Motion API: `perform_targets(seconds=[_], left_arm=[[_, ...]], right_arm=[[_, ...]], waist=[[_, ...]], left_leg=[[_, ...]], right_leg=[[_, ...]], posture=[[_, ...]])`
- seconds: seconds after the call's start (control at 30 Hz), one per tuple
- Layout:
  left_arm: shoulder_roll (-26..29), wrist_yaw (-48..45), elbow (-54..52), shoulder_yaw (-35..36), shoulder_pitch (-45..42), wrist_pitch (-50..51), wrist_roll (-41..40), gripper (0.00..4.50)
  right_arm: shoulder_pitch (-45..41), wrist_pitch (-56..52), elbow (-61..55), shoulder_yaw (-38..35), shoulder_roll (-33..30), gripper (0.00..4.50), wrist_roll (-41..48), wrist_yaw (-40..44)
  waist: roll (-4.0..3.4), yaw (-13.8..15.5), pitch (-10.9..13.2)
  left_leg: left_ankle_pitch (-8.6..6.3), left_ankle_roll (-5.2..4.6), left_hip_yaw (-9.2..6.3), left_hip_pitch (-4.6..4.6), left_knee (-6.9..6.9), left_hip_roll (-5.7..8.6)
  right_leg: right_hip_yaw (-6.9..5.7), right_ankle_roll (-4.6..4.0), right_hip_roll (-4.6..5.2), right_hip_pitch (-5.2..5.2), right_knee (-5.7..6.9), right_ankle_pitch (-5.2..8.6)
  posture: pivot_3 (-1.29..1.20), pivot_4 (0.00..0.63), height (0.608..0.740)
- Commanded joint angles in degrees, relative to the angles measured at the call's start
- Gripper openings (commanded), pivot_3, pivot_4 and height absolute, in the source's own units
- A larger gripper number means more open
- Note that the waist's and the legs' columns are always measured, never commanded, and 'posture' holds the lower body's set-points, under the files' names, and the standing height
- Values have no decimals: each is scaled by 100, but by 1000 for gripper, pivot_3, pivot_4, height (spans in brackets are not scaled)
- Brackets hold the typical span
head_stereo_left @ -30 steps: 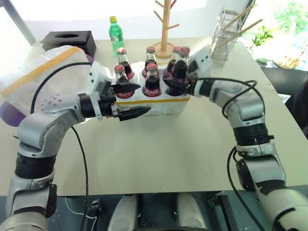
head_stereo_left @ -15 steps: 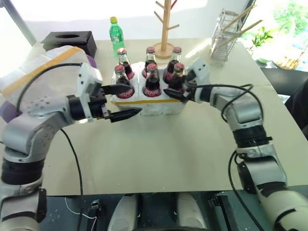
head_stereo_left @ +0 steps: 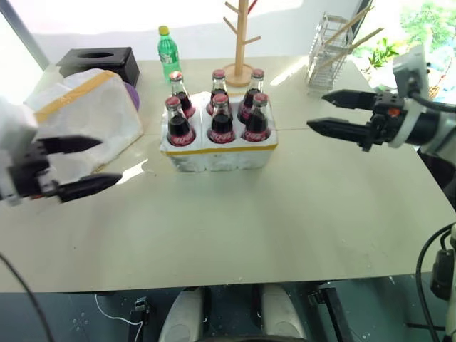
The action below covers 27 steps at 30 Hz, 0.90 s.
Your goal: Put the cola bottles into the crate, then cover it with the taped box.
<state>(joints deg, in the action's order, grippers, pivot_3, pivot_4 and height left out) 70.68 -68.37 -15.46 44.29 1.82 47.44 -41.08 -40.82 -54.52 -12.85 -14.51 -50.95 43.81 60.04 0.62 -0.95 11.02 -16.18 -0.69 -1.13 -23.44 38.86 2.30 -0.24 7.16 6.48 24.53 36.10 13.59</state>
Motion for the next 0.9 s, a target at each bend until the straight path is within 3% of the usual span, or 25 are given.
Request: perform_targets(seconds=[0.03, 0.17, 0.27, 0.43, 0.53, 0.7, 0.9], left_arm=[[636, -929, 1721, 347, 407, -1207, 1205, 4500], [1528, -1466, 3863, -288, 263, -2975, 2175, 4500], [1852, -1151, 5299, -1659, -999, -4056, 2652, 4500], [1178, -957, 6903, -3644, -4153, -4733, 3963, 4500], [781, -803, 7751, -4323, -5303, -4983, 4636, 4500], [424, -627, 8580, -4842, -6101, -5118, 5208, 4500], [83, -554, 8946, -5054, -6409, -5049, 5515, 4500]], right_arm=[[35, 36, -451, -143, -16, 4478, 556, 303], [-2, 235, -255, 128, 31, 4478, 388, 252], [-113, 253, -163, 193, 90, 4478, 468, 228], [-149, 251, -206, 261, 81, 4478, 496, 200], [-102, 197, -282, 206, -4, 4478, 560, 179], [54, 95, -480, 3, -216, 4478, 711, 92], [266, -83, -846, -384, -543, 4478, 1111, 27]], waist=[[0, 1, 0], [14, 37, 0], [14, 61, 0], [16, 88, -1], [28, 89, -2], [47, 20, -2], [50, 18, -1]], left_leg=[[0, 0, 1, 0, 0, -1], [-1, -1, 9, -1, -1, 2], [-2, -2, 9, -2, -1, 10], [-3, -4, 12, -4, 1, 16], [-5, -10, 44, -6, 11, 27], [-16, -29, 56, -10, 18, 11], [-23, -41, 60, -10, 22, 5]], right_leg=[[-1, -1, -1, 0, 0, 0], [-2, -13, 7, -1, -9, 7], [-4, -14, 24, -2, -9, 7], [-10, 2, 21, 0, 4, -2], [-12, 6, 18, 3, 14, -4], [-13, 17, 22, 3, 14, -9], [-13, 23, 30, 10, 12, -12]], posture=[[0, 150, 740], [0, 150, 740], [0, 150, 740], [0, 150, 740], [0, 150, 740], [0, 150, 740], [0, 150, 740]])
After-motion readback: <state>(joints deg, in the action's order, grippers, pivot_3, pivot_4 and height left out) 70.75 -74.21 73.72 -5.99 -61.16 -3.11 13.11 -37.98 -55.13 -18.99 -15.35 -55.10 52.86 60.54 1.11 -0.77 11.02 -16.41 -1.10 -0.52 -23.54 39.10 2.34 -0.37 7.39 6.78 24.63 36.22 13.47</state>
